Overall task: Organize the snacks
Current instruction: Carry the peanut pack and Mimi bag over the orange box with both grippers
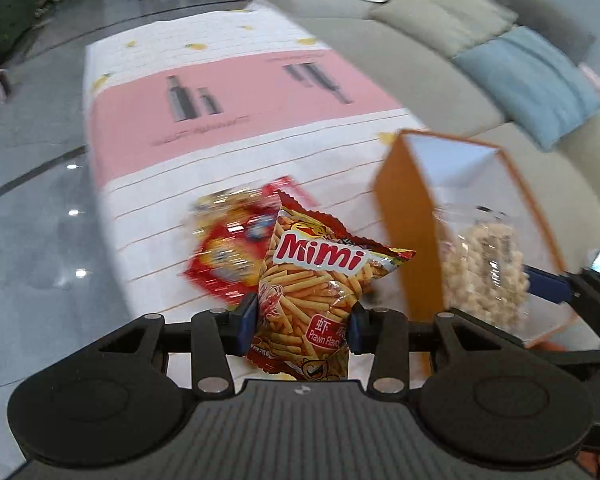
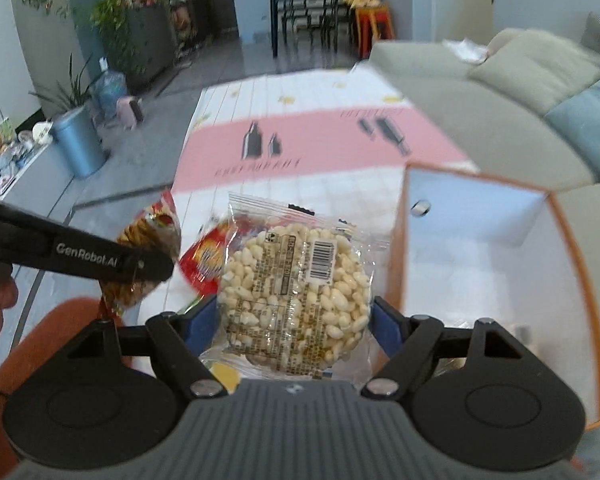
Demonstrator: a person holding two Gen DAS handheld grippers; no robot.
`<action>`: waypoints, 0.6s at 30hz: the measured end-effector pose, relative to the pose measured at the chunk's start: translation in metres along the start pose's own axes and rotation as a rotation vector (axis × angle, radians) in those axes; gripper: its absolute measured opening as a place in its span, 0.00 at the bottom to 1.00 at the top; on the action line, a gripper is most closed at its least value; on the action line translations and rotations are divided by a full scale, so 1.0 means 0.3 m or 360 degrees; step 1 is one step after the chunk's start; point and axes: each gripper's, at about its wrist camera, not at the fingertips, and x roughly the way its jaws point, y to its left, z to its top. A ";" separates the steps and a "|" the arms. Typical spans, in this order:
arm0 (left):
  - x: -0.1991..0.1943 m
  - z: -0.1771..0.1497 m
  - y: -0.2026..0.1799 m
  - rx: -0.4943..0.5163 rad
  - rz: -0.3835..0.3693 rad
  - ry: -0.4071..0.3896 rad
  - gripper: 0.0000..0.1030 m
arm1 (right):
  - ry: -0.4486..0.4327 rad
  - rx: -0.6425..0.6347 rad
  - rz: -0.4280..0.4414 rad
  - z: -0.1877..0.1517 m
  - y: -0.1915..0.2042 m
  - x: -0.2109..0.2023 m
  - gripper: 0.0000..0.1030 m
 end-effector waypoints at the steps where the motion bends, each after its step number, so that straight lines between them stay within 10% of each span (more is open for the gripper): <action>1: 0.002 0.011 -0.021 0.0006 -0.0023 0.0003 0.47 | -0.0012 -0.0017 -0.0015 0.010 -0.018 -0.014 0.75; 18: 0.179 0.226 -0.453 0.0103 -0.0093 0.0013 0.47 | 0.0057 -0.0027 -0.0403 0.065 -0.388 0.022 0.75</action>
